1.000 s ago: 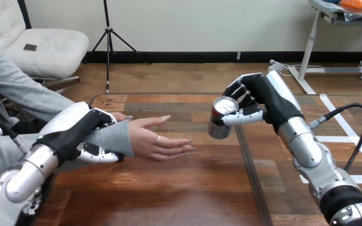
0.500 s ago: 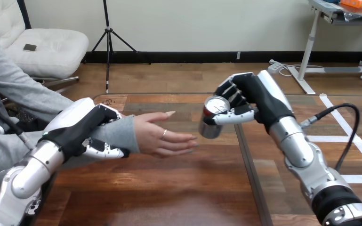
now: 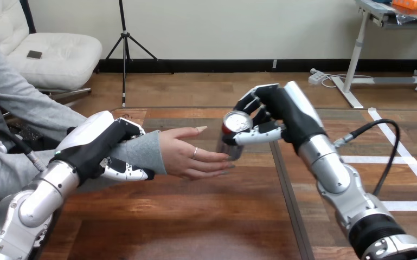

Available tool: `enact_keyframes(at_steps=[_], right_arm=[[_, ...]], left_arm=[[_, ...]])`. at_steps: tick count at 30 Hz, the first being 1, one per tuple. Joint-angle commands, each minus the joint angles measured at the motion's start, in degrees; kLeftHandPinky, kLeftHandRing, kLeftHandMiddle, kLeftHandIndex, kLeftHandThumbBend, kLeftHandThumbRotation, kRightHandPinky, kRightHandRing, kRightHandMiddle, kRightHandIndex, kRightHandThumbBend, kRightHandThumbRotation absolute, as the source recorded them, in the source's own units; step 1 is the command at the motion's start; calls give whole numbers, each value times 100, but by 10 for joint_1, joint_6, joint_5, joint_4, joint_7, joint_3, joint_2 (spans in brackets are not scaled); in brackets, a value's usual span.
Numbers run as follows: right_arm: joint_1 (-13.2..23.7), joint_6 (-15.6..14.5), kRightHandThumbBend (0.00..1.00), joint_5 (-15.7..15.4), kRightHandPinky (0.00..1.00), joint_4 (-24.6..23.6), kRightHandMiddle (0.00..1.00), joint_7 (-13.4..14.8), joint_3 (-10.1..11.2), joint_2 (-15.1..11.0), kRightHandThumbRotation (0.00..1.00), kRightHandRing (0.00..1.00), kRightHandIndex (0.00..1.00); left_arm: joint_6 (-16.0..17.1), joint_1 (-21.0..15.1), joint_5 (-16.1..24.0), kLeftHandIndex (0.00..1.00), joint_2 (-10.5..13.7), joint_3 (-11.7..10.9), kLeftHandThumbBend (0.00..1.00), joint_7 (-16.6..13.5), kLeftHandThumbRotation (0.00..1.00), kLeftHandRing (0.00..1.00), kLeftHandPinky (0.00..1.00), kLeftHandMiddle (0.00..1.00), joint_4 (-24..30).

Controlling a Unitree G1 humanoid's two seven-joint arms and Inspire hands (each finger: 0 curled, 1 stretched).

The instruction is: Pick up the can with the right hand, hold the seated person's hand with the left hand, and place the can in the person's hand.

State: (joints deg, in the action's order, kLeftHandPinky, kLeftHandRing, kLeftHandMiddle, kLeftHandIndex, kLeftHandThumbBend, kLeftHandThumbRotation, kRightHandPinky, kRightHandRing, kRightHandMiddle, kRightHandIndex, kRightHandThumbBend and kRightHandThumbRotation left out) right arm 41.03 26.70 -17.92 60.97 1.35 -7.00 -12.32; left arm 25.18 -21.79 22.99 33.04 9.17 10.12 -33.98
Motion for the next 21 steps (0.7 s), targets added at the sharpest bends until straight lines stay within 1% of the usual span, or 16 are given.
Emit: enact_keyframes(at_steps=[1, 6, 9, 15, 21], right_arm=[[85, 18, 68, 8, 34, -46, 41, 2, -2, 15, 0, 36, 45], [86, 21, 68, 8, 34, -47, 41, -2, -2, 22, 0, 36, 45], [87, 17, 68, 9, 34, -48, 41, -5, -3, 28, 0, 36, 45], [90, 15, 68, 4, 34, -53, 41, -2, -8, 36, 0, 36, 45], [92, 14, 68, 9, 34, -56, 41, -8, -10, 44, 0, 36, 45]], left_arm=[[16, -80, -28, 43, -24, -18, 37, -10, 0, 24, 19, 35, 49], [15, -81, -30, 43, -25, -18, 37, -7, 0, 25, 19, 36, 49], [14, -80, -29, 43, -25, -18, 37, -8, 0, 25, 19, 37, 50], [13, -80, -28, 43, -27, -17, 36, -9, 0, 26, 20, 38, 50], [16, -82, -25, 43, -28, -15, 36, -8, 0, 26, 20, 38, 48]])
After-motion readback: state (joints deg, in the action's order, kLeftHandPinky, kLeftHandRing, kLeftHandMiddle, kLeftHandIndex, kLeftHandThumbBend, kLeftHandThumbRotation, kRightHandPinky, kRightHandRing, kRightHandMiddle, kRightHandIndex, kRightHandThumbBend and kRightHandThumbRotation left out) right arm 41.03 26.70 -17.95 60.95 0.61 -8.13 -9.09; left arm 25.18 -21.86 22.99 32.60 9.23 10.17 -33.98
